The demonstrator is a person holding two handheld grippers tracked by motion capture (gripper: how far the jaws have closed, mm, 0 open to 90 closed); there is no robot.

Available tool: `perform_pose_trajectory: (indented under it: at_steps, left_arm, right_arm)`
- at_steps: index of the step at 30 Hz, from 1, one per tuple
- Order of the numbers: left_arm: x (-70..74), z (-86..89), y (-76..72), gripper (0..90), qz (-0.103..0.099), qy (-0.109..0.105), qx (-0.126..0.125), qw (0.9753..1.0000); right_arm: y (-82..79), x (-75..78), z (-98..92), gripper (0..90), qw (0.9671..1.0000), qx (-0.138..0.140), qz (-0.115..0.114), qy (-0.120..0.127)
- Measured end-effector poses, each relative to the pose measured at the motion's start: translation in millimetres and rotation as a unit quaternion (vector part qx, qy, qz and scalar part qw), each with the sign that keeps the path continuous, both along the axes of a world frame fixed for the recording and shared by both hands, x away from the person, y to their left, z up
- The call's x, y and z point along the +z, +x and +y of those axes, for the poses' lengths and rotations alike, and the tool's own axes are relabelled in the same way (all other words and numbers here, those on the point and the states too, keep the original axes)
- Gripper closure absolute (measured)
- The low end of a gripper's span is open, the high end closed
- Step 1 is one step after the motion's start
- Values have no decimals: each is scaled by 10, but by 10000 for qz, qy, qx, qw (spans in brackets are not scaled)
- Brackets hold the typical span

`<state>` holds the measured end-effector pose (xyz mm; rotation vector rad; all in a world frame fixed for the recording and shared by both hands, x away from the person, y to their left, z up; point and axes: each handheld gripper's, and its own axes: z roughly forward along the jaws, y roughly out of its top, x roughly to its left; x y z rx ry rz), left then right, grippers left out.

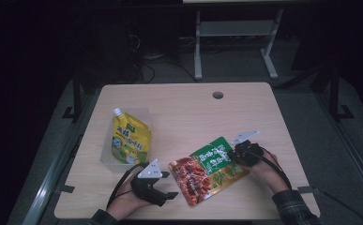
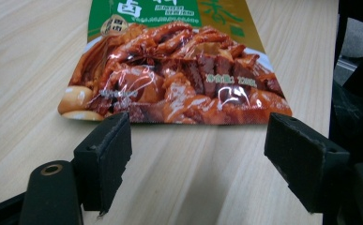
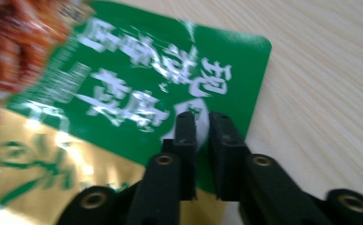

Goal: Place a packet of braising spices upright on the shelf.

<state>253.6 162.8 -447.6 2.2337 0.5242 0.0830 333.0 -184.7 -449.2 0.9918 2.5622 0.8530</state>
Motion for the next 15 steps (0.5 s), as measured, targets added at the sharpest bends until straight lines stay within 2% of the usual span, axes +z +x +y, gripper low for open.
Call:
perform_pose_trajectory:
  at_steps: [4,8,11,15]
  left_arm:
    - [22,-62,49,230,-26,66,34,10000]
    - [72,-141,131,235,-59,75,62,9999]
    - [82,-244,183,233,-71,86,69,9999]
    - [89,-395,267,223,-138,108,76,9998]
  right_arm:
    - [-165,97,-45,597,9995,-73,-164,254]
    - [-327,111,-134,431,9980,-191,-240,547]
    - [-460,97,-185,358,9975,-249,-218,632]
    - [-606,93,-220,314,9971,-297,-262,657]
